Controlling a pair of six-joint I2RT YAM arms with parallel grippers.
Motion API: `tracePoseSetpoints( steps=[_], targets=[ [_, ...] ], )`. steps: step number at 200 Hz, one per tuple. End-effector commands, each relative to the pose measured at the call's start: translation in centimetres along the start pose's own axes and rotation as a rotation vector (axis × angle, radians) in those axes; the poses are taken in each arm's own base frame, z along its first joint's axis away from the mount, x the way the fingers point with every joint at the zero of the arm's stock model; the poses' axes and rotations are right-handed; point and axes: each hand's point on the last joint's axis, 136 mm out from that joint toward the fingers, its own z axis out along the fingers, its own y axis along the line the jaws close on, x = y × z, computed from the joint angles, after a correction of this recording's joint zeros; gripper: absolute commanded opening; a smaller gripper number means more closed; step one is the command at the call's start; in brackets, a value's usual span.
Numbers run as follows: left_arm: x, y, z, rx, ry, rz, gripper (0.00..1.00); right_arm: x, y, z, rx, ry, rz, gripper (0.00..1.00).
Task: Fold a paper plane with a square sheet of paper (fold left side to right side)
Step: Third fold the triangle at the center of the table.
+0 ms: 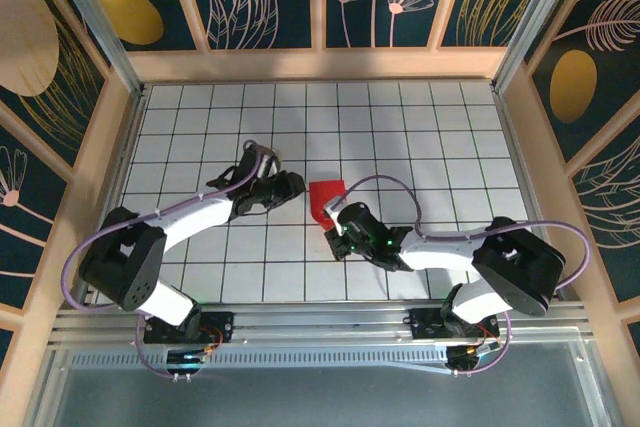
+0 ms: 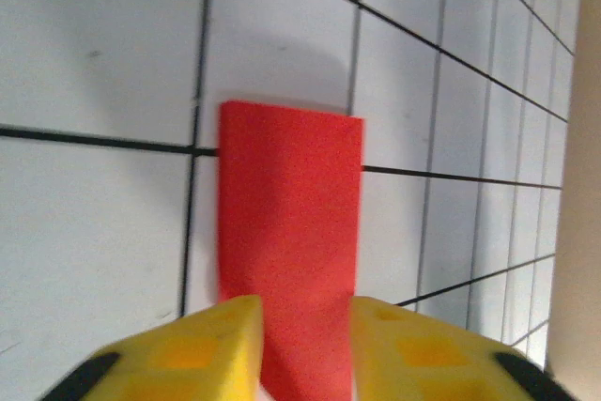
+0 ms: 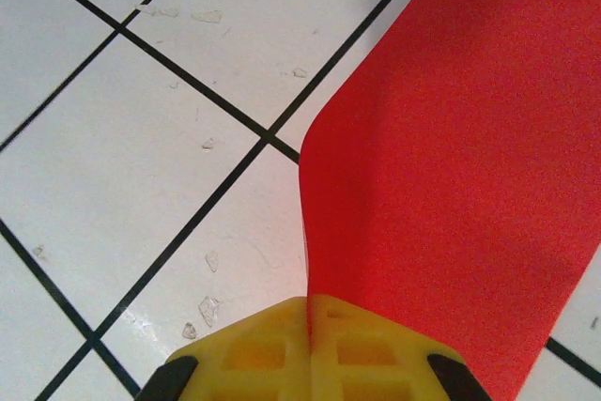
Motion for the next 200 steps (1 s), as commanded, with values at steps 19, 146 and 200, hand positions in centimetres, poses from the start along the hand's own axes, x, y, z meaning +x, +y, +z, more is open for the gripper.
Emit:
tracePoseSetpoints(
  steps=[19, 146, 200],
  targets=[
    [0.4, -2.1, 2.7, 0.067, 0.106, 0.104, 0.17, -0.3, 0.9, -0.7, -0.137, -0.021, 0.089, 0.00],
    [3.2, 2.7, 10.7, -0.149, 0.277, 0.205, 0.04, 0.3, 0.4, -0.3, -0.187, 0.017, 0.157, 0.00],
    [4.2, 5.4, 11.1, -0.234, 0.293, 0.208, 0.02, 1.5, -0.8, 0.6, -0.165, 0.077, 0.232, 0.00]
  ],
)
